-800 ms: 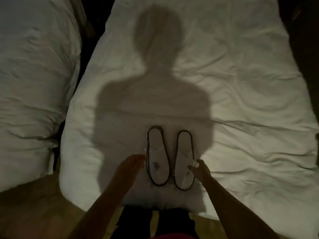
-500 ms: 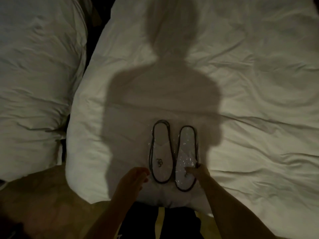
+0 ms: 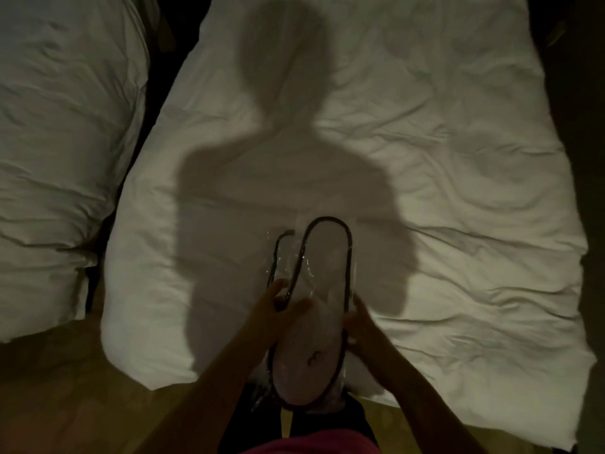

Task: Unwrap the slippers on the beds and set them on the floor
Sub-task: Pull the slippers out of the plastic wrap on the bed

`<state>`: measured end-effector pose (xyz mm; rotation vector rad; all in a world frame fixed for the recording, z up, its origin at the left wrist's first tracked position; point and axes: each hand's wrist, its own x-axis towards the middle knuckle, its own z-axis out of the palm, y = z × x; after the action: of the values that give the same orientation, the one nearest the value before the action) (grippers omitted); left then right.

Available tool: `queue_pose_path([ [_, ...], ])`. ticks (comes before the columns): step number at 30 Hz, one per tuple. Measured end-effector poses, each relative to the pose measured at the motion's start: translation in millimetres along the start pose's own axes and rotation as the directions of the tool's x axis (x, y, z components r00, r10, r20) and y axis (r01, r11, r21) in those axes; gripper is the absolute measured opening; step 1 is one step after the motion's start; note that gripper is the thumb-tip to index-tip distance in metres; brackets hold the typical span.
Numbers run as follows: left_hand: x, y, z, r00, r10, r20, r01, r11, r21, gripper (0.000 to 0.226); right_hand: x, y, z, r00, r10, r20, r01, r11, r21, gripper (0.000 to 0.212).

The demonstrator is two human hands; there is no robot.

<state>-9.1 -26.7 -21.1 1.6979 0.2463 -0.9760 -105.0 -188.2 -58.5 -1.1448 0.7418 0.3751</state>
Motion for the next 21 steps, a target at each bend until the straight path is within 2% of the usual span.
queue_pose_path([
  [1, -1.5, -1.3, -3.1, 1.0, 0.018, 0.007, -0.018, 1.0, -0.007, 0.032, -0.2, -12.5, -4.9, 0.982, -0.137, -0.134, 0.134, 0.991, -0.027, 0.039],
  [2, -3.6, -2.6, -5.6, 0.999, 0.035, 0.018, -0.035, 0.999, -0.001, 0.029, -0.9, -28.6, -9.0, 0.912, -0.334, -0.238, 0.297, 0.938, -0.18, 0.036],
  [3, -6.0, -4.0, -7.2, 0.998, 0.055, 0.028, -0.055, 0.998, 0.009, 0.027, -0.5, -43.1, -12.3, 0.813, -0.528, -0.246, 0.416, 0.822, -0.388, 0.03],
  [5, -12.4, -5.8, -8.3, 0.995, 0.089, 0.042, -0.09, 0.995, 0.038, 0.026, 1.7, -72.6, -13.6, 0.626, -0.774, -0.101, 0.504, 0.5, -0.704, 0.022],
  [7, -17.7, -8.9, -8.4, 0.991, 0.119, 0.057, -0.122, 0.991, 0.056, 0.029, 7.8, -104.2, -7.7, 0.5, -0.865, 0.047, 0.507, 0.249, -0.825, 0.025],
  [8, -19.0, -10.3, -8.8, 0.99, 0.131, 0.059, -0.134, 0.989, 0.066, 0.03, 10.6, -119.2, -4.5, 0.468, -0.877, 0.114, 0.491, 0.15, -0.858, 0.023],
  [9, -19.6, -11.4, -9.2, 0.989, 0.139, 0.054, -0.143, 0.986, 0.081, 0.031, 13.9, -132.8, -2.8, 0.475, -0.863, 0.171, 0.473, 0.086, -0.877, 0.02],
  [10, -20.0, -11.4, -9.9, 0.988, 0.145, 0.045, -0.149, 0.984, 0.094, 0.031, 16.4, -144.9, -2.4, 0.536, -0.819, 0.204, 0.459, 0.079, -0.885, 0.018],
  [12, -19.7, -11.0, -12.2, 0.986, 0.159, 0.043, -0.163, 0.98, 0.113, 0.029, 19.6, -159.0, -4.5, 0.758, -0.616, 0.213, 0.41, 0.197, -0.89, 0.014],
  [13, -19.4, -11.3, -13.3, 0.985, 0.167, 0.046, -0.171, 0.976, 0.131, 0.028, 22.2, -162.2, -7.5, 0.837, -0.498, 0.229, 0.387, 0.242, -0.889, 0.015],
  [14, -18.8, -12.1, -14.4, 0.984, 0.173, 0.051, -0.179, 0.973, 0.148, 0.028, 24.9, -164.4, -10.3, 0.877, -0.413, 0.246, 0.372, 0.259, -0.891, 0.019],
  [15, -18.0, -13.5, -15.4, 0.983, 0.177, 0.057, -0.184, 0.97, 0.157, 0.028, 27.4, -166.3, -13.3, 0.901, -0.351, 0.254, 0.363, 0.29, -0.886, 0.026],
  [17, -16.1, -15.9, -16.6, 0.981, 0.185, 0.063, -0.194, 0.965, 0.176, 0.03, 30.7, -168.8, -18.8, 0.951, -0.23, 0.207, 0.289, 0.421, -0.86, 0.04],
  [18, -15.2, -17.0, -16.7, 0.979, 0.192, 0.067, -0.201, 0.962, 0.186, 0.032, 31.3, -168.8, -21.3, 0.971, -0.148, 0.186, 0.234, 0.458, -0.857, 0.041],
  [20, -14.6, -18.7, -16.0, 0.975, 0.199, 0.098, -0.215, 0.955, 0.203, 0.038, 32.2, -168.1, -26.7, 0.979, -0.002, 0.206, 0.187, 0.427, -0.885, 0.024],
  [21, -14.0, -20.8, -16.0, 0.974, 0.192, 0.118, -0.214, 0.954, 0.211, 0.04, 30.7, -169.6, -28.0, 0.975, -0.005, 0.222, 0.202, 0.434, -0.878, 0.016],
])
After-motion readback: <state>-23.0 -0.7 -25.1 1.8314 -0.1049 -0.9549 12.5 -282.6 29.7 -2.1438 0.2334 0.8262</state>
